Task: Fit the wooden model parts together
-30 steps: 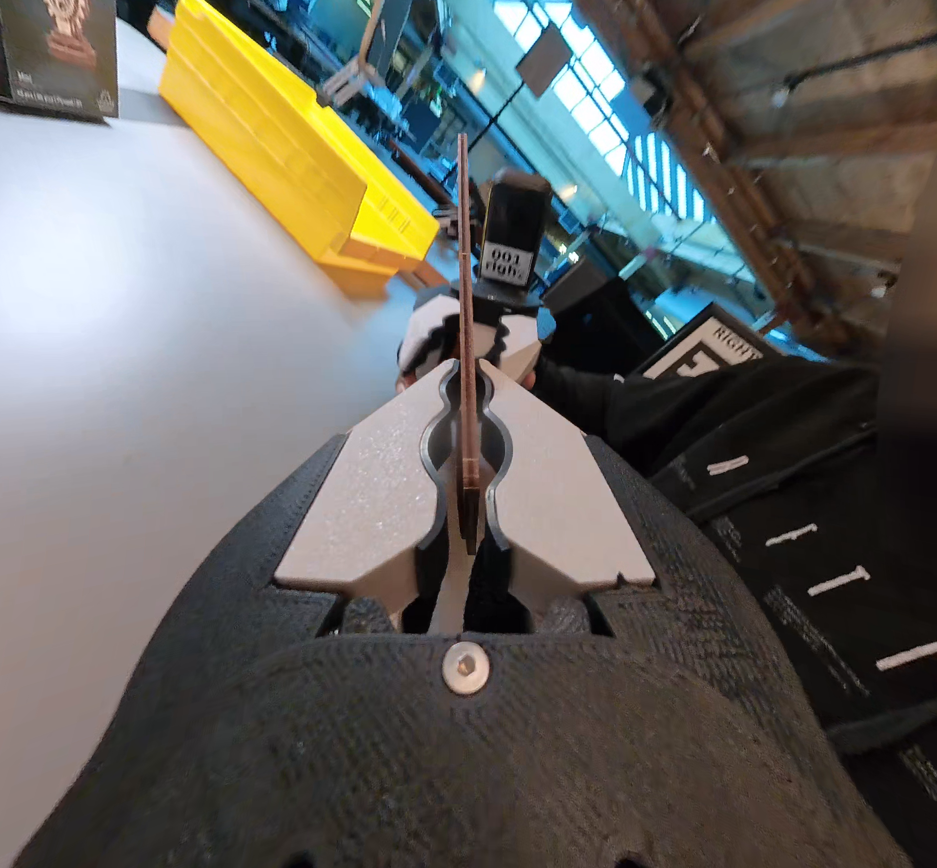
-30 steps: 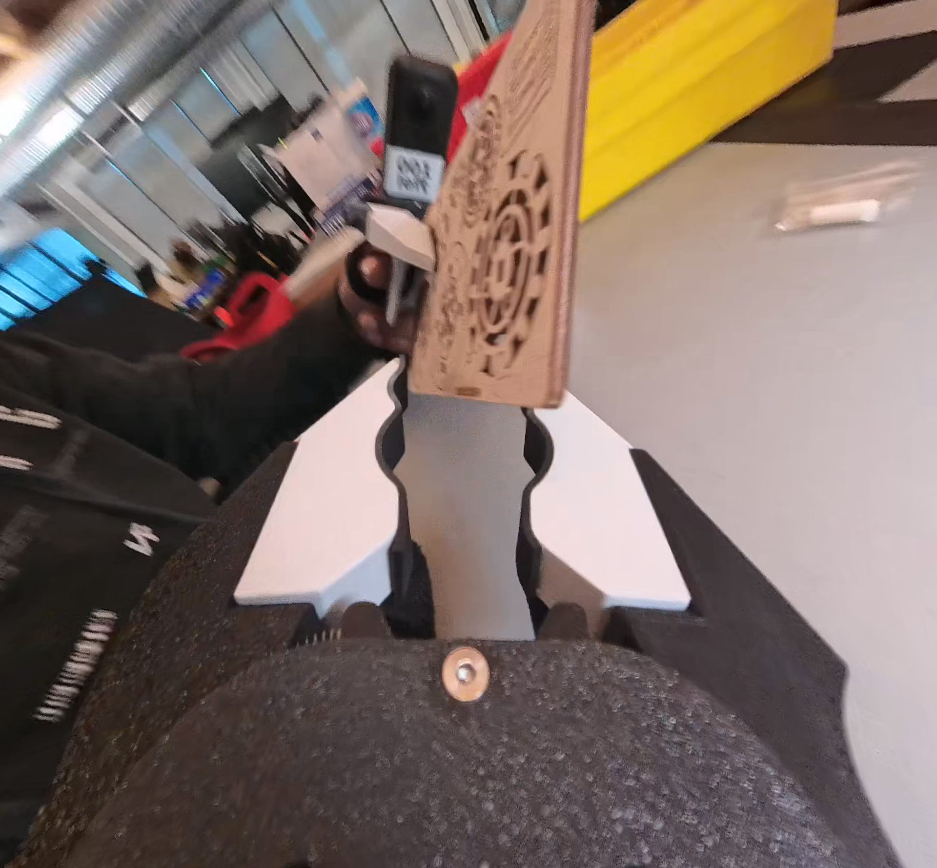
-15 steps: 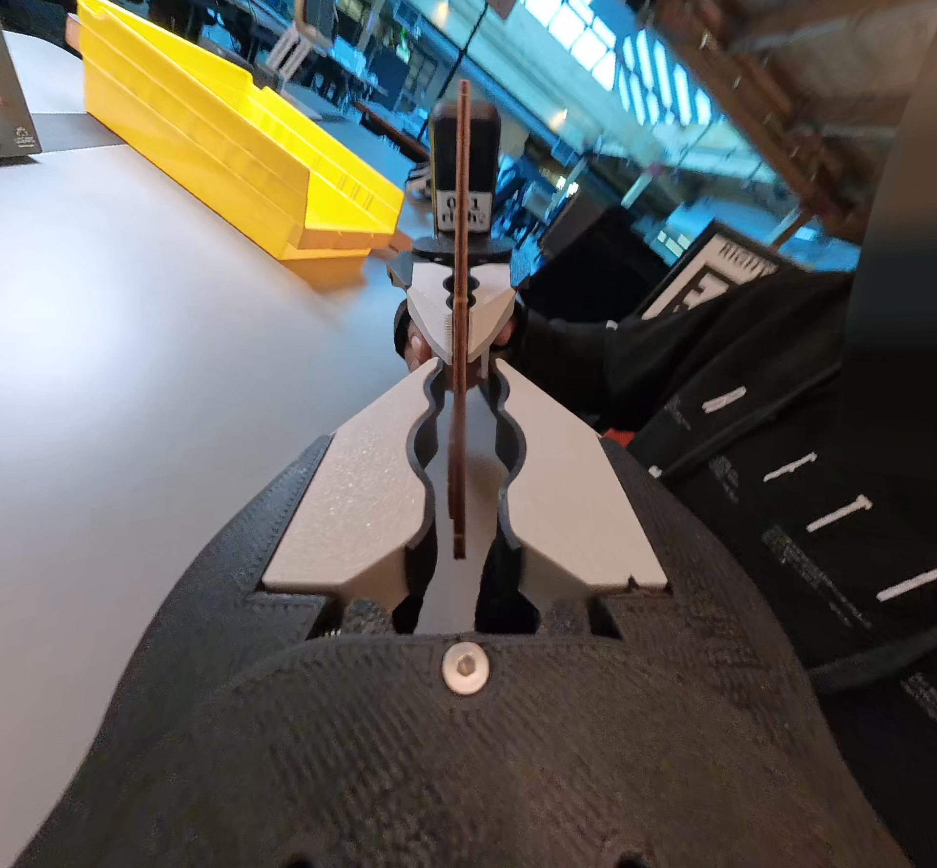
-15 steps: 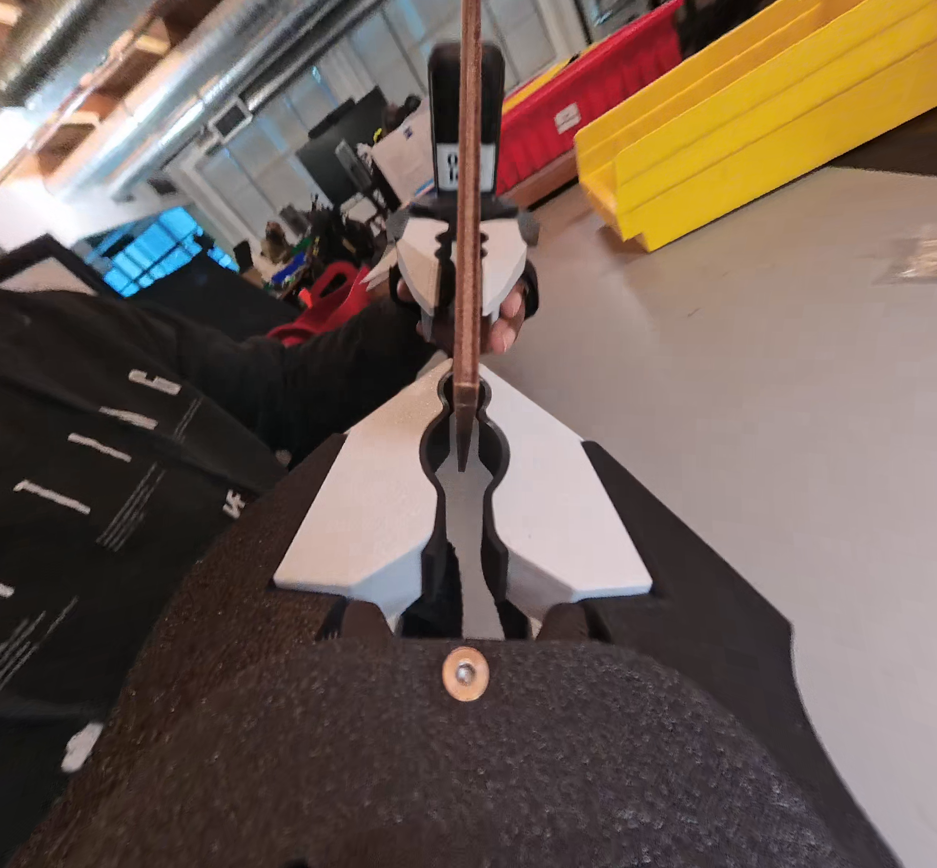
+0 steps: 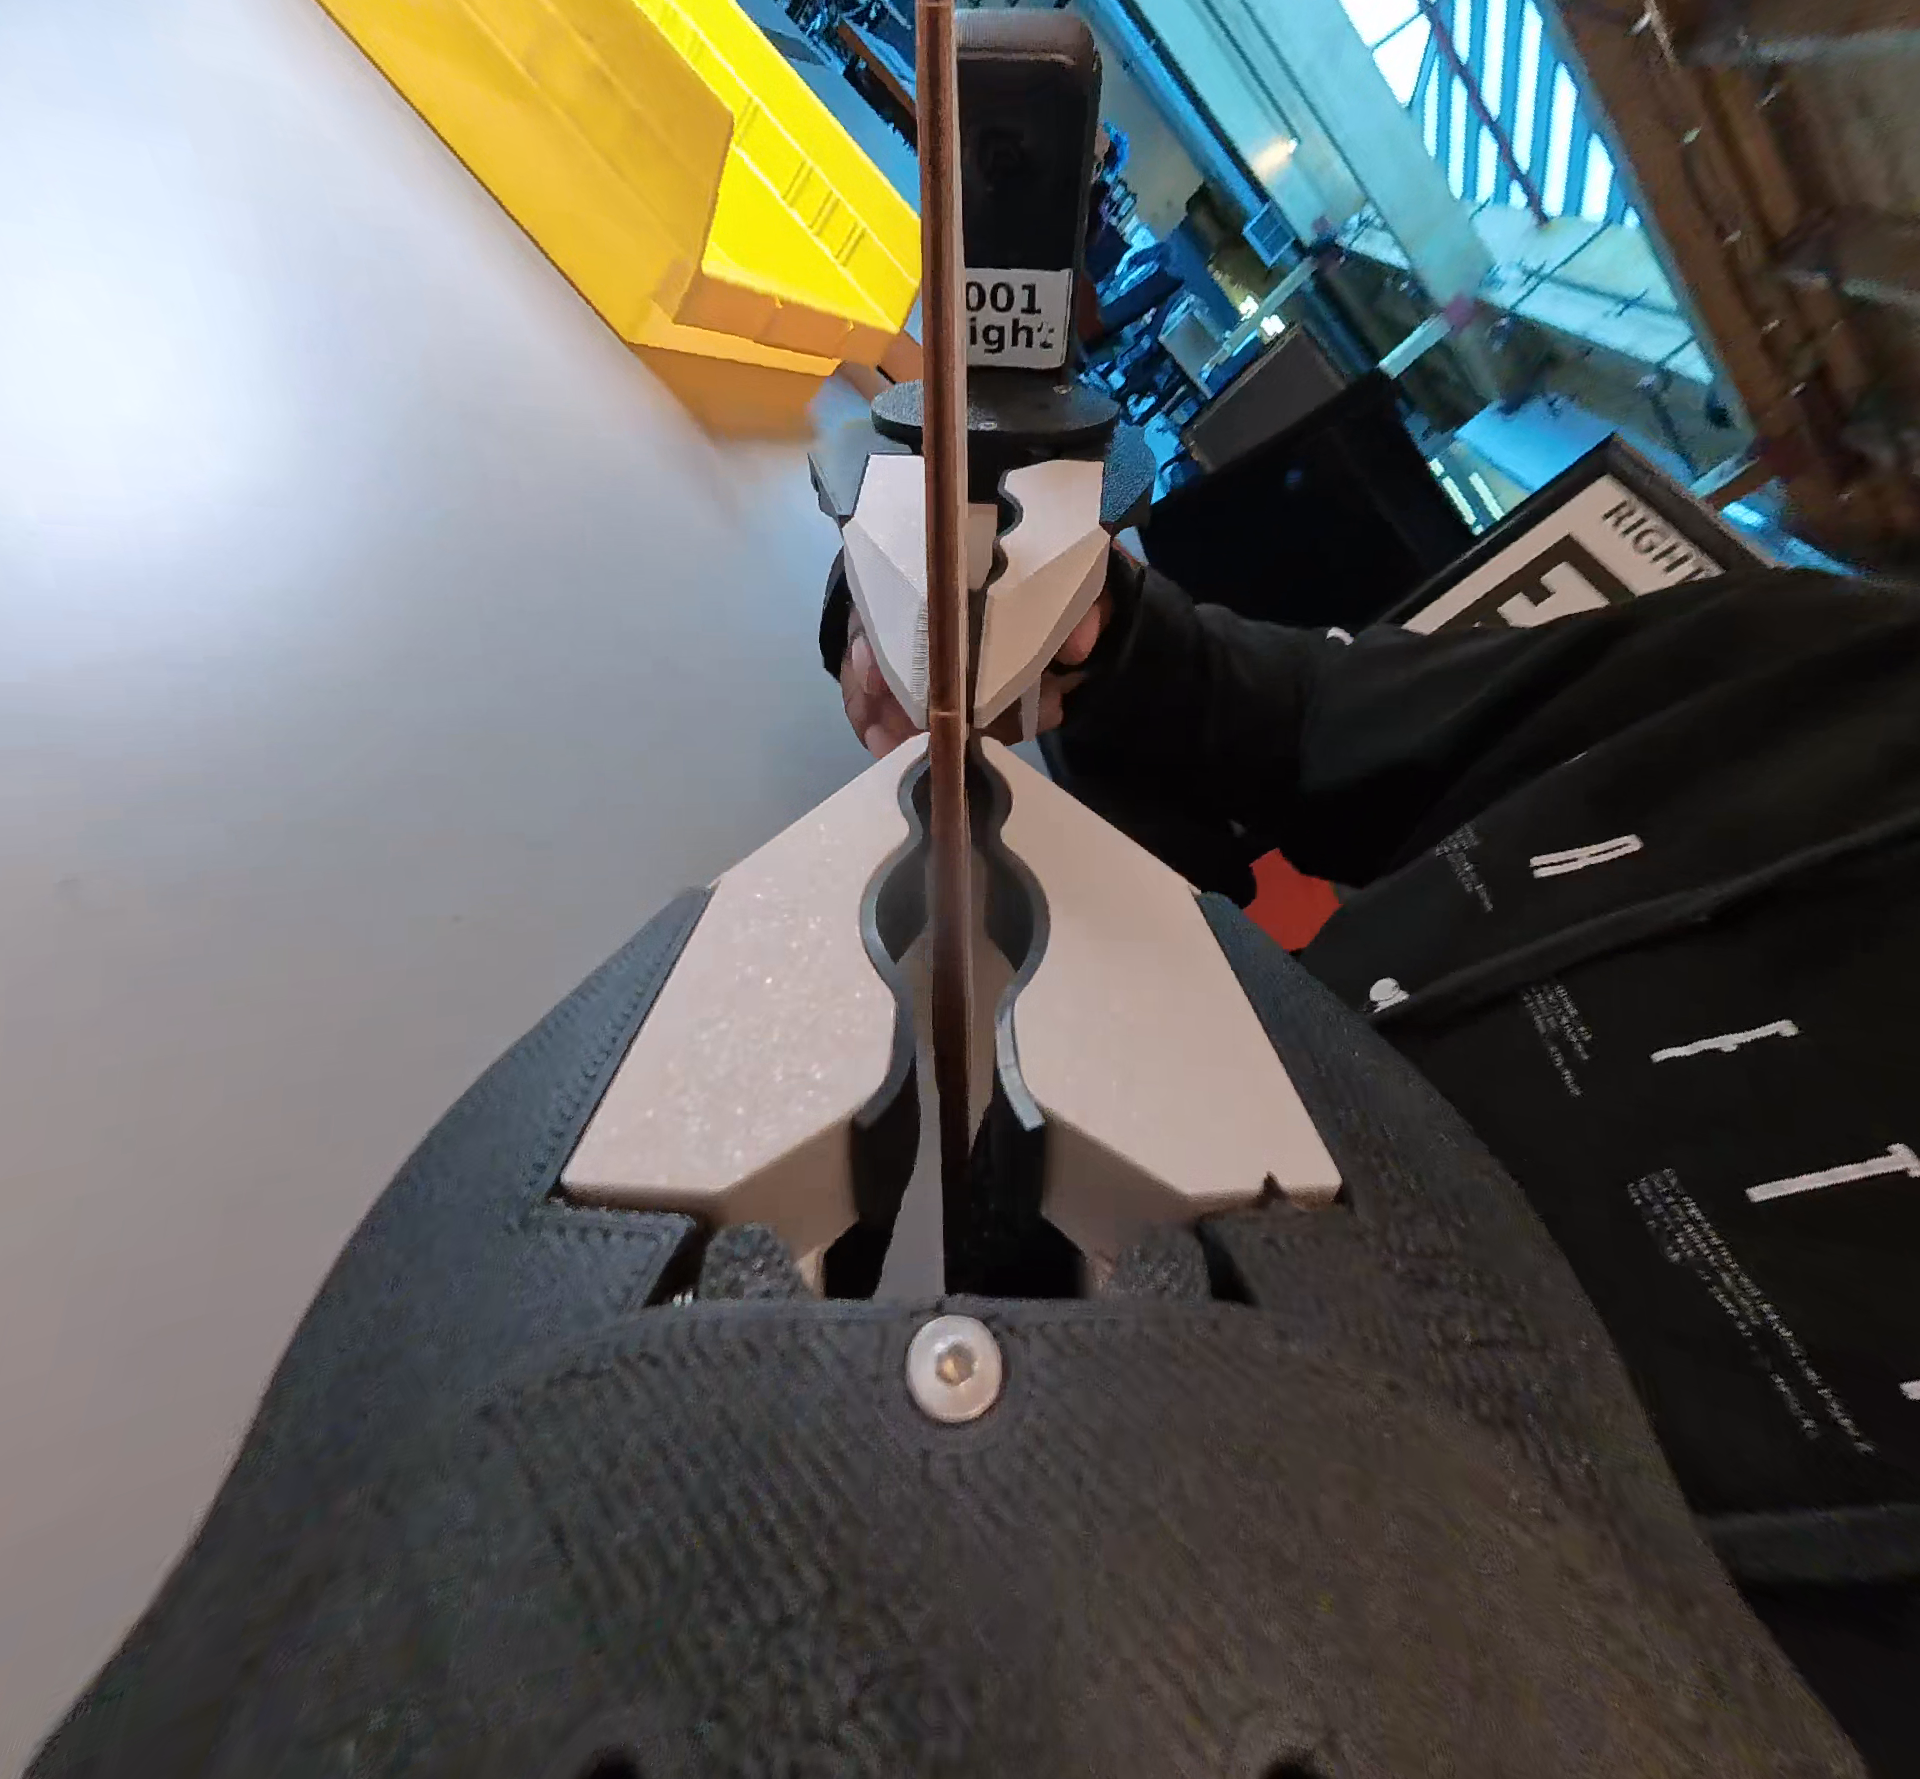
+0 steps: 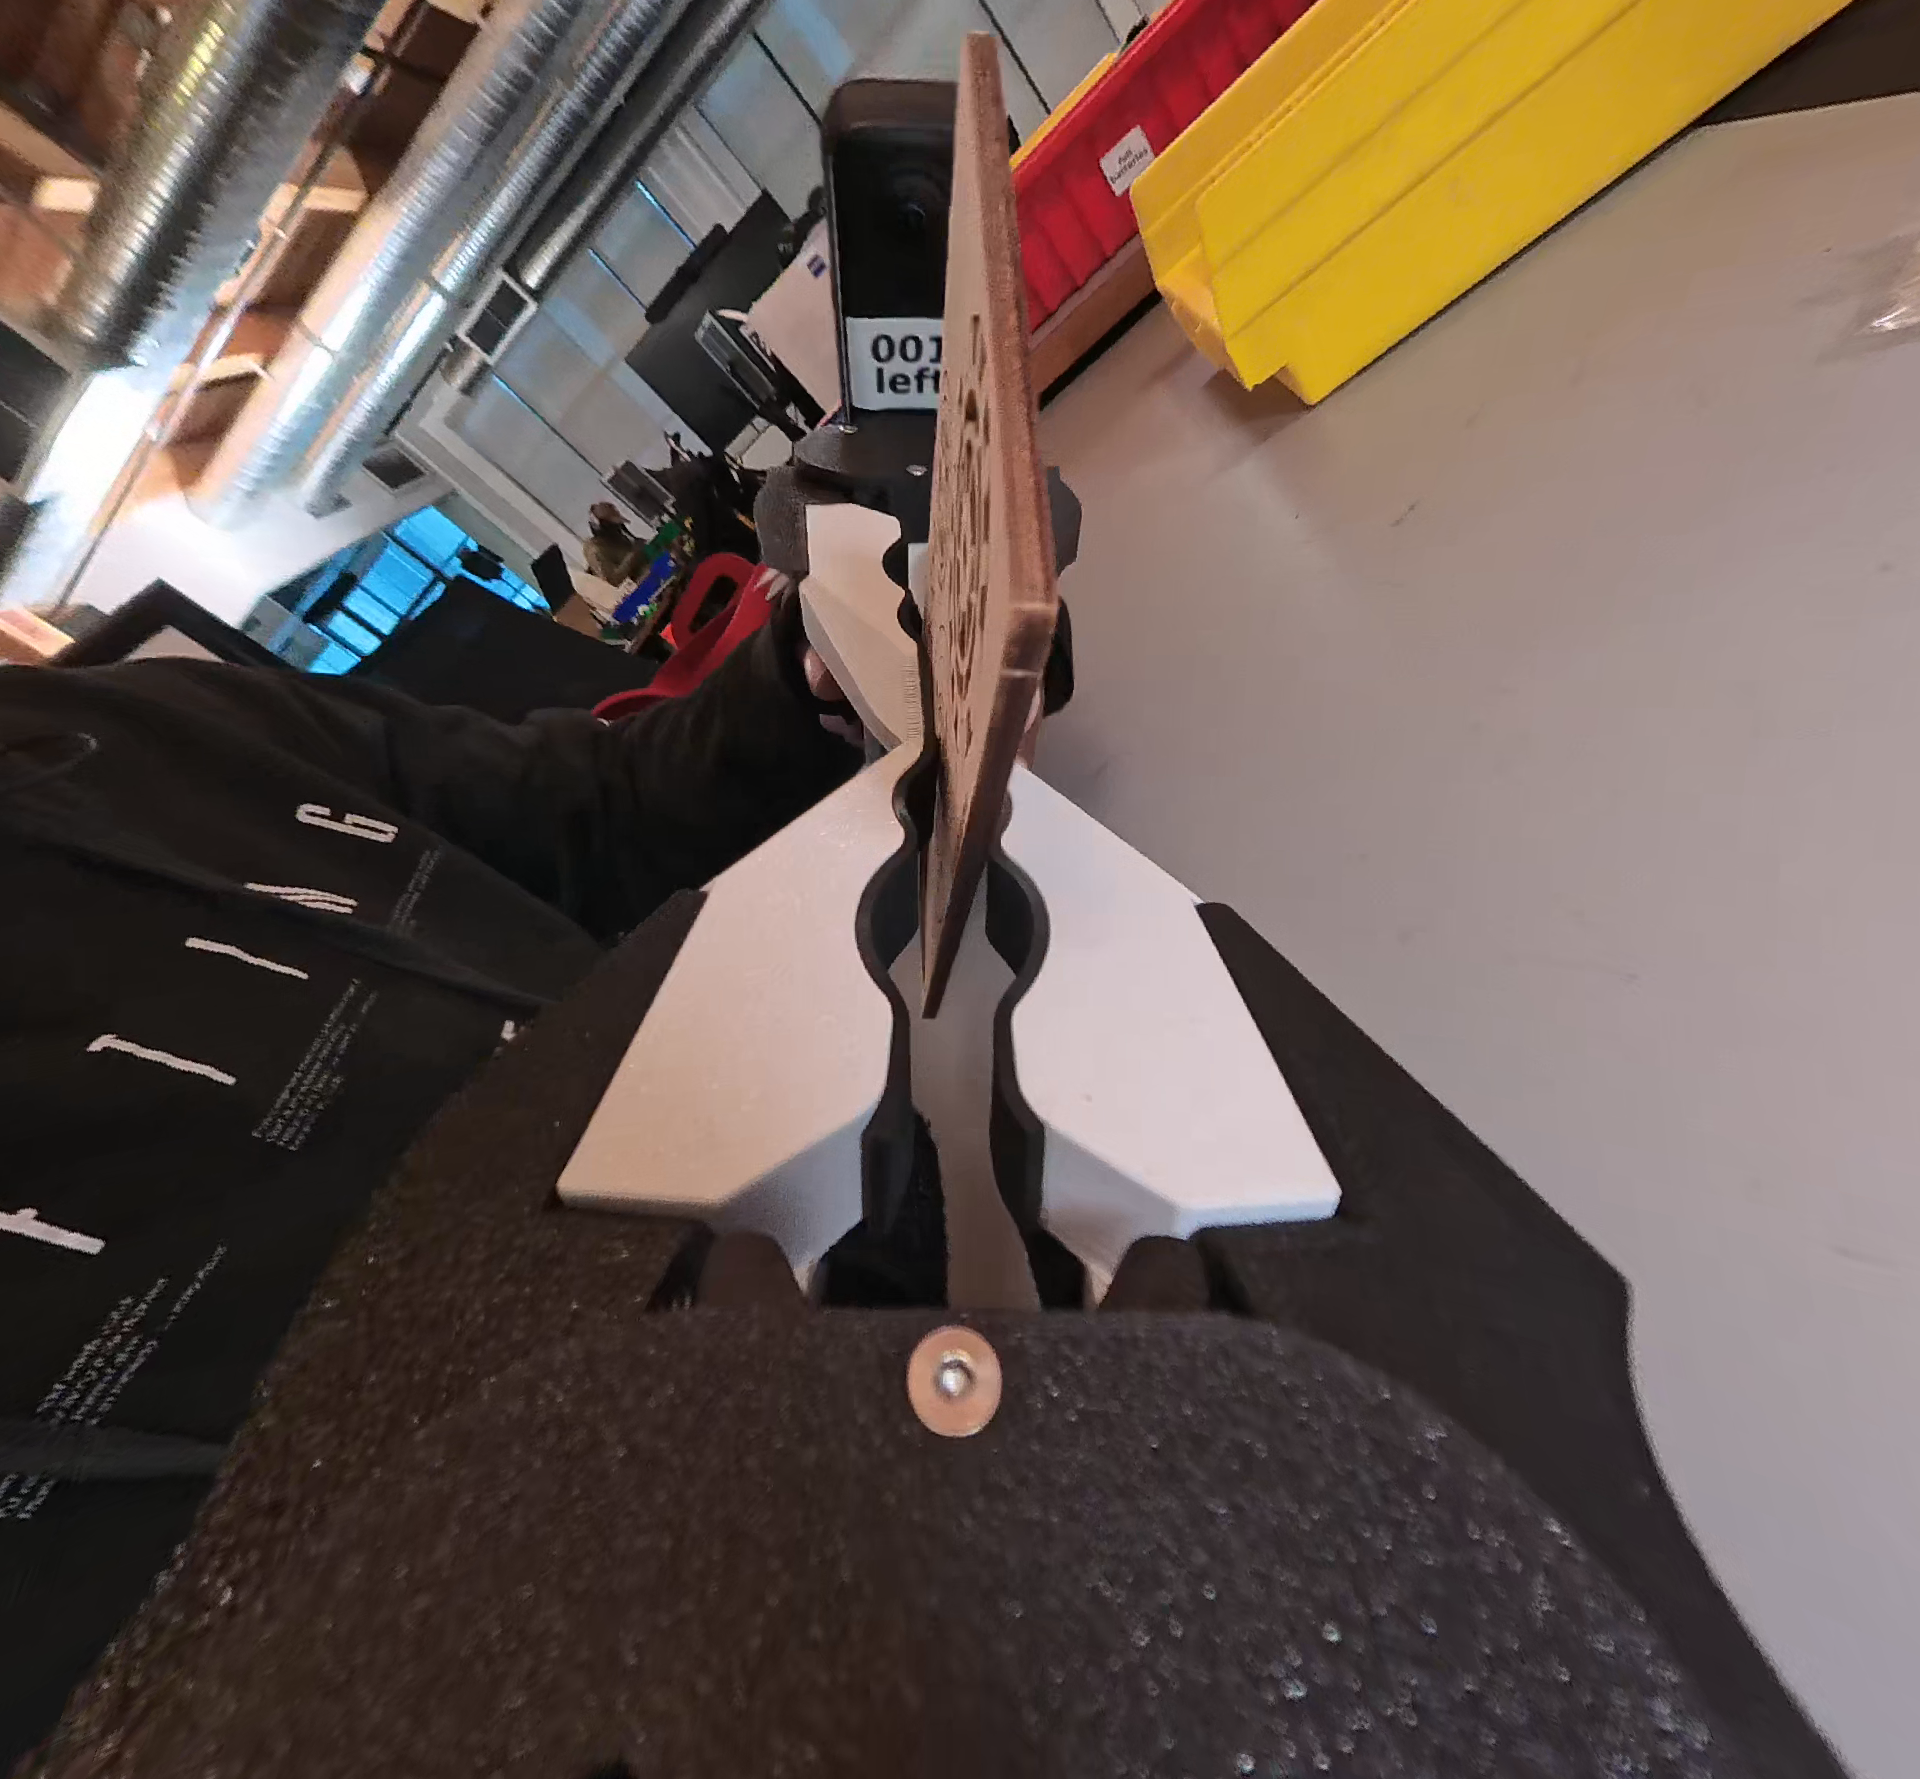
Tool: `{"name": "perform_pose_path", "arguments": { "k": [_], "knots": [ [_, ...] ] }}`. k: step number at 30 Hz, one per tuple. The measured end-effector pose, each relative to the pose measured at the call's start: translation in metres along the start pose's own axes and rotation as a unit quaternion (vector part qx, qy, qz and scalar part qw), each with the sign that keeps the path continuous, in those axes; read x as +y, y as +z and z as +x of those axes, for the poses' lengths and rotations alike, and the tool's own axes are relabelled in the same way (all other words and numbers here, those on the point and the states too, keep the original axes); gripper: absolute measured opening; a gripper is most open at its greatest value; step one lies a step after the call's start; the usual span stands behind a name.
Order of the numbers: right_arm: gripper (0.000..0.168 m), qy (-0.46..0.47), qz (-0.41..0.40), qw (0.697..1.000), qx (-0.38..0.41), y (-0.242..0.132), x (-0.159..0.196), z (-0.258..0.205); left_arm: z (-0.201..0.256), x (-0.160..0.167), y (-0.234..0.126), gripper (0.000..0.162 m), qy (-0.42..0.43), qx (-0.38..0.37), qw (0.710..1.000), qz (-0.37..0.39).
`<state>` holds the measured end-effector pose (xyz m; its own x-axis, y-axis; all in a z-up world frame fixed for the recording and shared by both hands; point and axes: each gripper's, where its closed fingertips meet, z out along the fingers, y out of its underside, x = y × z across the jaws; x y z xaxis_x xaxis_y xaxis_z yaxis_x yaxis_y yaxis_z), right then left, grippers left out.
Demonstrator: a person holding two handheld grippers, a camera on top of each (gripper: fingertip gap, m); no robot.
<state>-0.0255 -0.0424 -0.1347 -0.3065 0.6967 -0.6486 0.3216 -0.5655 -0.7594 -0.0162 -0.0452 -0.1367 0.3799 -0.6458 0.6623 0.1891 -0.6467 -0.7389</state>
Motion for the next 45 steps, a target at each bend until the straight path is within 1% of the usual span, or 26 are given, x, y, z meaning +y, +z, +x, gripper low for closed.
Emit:
{"name": "perform_pose_path", "arguments": {
  "k": [2,5,14,15,20,25,28,33,39,45],
  "knots": [
    [0.003,-0.001,0.002,1.0,0.004,0.0,0.0,0.002,-0.001,-0.001,0.0,0.002,-0.017,0.005,1.0,0.006],
    [0.002,-0.012,-0.005,1.0,0.022,0.001,0.0,0.007,-0.007,0.0,0.0,0.002,-0.026,-0.008,1.0,0.008],
    [0.001,-0.042,-0.024,0.997,0.067,0.0,0.004,0.017,-0.014,0.003,0.001,0.003,-0.004,-0.039,0.999,0.005],
    [0.001,-0.038,-0.023,0.997,0.065,0.0,0.004,0.016,-0.015,0.004,0.001,0.003,0.006,-0.047,0.999,0.003],
    [0.001,-0.049,-0.006,0.998,0.05,0.001,-0.002,0.005,-0.005,-0.001,0.0,0.003,0.011,-0.027,1.0,0.01],
    [0.007,-0.019,0.002,0.999,0.028,0.0,-0.004,0.005,-0.005,-0.003,-0.001,0.002,-0.02,-0.004,0.999,0.025],
    [0.008,-0.001,0.002,1.0,0.026,-0.002,-0.004,0.009,-0.008,-0.005,-0.004,0.002,-0.04,0.001,0.999,0.034],
    [0.005,0.003,-0.001,0.999,0.036,-0.003,-0.002,0.013,-0.01,-0.005,-0.005,0.002,-0.046,-0.003,0.998,0.037],
    [0.006,0.016,0.004,0.999,0.045,-0.007,-0.004,0.018,-0.013,-0.005,-0.005,0.002,-0.046,-0.015,0.998,0.037],
    [0.007,-0.016,-0.021,0.996,0.087,-0.009,0.0,0.027,-0.02,-0.001,-0.003,0.002,-0.046,-0.043,0.998,0.029]
  ]
}}
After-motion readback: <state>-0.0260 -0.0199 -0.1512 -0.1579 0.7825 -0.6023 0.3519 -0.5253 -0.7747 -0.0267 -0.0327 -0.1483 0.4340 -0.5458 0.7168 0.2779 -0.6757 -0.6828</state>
